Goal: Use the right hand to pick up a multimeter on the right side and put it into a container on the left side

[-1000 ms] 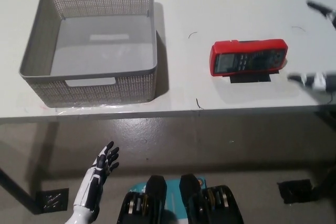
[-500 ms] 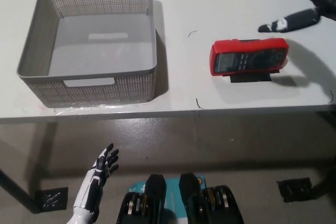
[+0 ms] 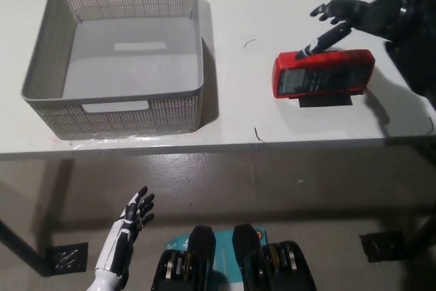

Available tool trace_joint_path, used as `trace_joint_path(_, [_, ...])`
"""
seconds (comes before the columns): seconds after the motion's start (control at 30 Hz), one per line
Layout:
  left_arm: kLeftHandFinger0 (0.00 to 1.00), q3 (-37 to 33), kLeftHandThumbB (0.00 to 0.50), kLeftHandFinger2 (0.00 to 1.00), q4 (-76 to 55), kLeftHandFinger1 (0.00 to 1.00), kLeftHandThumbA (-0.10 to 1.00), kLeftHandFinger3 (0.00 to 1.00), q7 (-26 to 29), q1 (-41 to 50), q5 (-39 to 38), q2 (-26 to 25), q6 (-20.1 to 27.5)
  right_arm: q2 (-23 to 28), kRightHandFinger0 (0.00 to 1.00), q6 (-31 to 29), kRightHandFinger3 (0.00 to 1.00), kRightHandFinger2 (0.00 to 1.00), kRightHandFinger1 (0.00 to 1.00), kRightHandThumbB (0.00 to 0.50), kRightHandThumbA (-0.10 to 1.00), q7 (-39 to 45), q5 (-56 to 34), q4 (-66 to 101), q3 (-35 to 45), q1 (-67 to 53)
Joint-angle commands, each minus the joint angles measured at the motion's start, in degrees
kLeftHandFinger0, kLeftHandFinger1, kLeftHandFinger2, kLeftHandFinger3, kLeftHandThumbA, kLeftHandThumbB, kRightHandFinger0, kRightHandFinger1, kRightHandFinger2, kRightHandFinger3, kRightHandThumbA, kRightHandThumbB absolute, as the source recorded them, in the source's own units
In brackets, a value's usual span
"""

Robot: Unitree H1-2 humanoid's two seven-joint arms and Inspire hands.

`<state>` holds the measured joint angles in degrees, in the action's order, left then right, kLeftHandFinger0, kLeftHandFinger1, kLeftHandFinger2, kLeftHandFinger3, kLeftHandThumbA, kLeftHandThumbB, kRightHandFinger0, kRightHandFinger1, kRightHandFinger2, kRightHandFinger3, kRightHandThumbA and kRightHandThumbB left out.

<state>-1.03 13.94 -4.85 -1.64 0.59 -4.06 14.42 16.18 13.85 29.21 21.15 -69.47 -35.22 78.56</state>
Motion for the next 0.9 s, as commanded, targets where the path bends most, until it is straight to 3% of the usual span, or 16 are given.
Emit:
trace_joint_path(0.0, [1.0, -0.4, 0.488, 1.0, -1.7, 1.0, 1.0, 1.0, -0.4, -0.8, -0.3, -0.1, 3.1, -1.4, 1.0, -6.3, 1.0, 1.0, 1.0, 0.5, 1.0, 1.2, 4.2, -5.4, -1.9, 9.6])
trace_joint_path(0.23, [1.0, -0.4, 0.5, 1.0, -1.1, 1.0, 1.0, 1.0, -0.2, -0.9, 0.1, -0.2, 3.7, -2.4, 1.0, -10.1, 1.0, 1.0, 1.0, 0.5, 1.0, 1.7, 5.9, -8.8, -4.0, 9.6])
trace_joint_path(0.4, [1.0, -0.6, 0.5, 1.0, -1.8, 1.0, 1.0, 1.0, -0.7, -0.9, -0.1, -0.3, 2.5, -2.3, 1.0, -10.4, 1.0, 1.0, 1.0, 0.5, 0.91, 5.8, 6.8, -10.4, -4.3, 9.9])
trace_joint_path(0.6, [1.0, -0.3, 0.5, 1.0, -1.4, 1.0, 1.0, 1.0, -0.6, -1.2, -0.2, -0.7, 3.2, -2.0, 1.0, -11.0, 1.0, 1.0, 1.0, 0.5, 0.88, 11.1, 9.4, -11.5, -6.7, 11.2])
trace_joint_path(0.87, [1.0, -0.4, 0.5, 1.0, -1.7, 1.0, 1.0, 1.0, -1.2, -1.0, -1.0, -0.4, 2.7, -0.8, 1.0, -11.1, 1.0, 1.0, 1.0, 0.5, 0.85, 12.0, 11.4, -11.4, -8.0, 10.2])
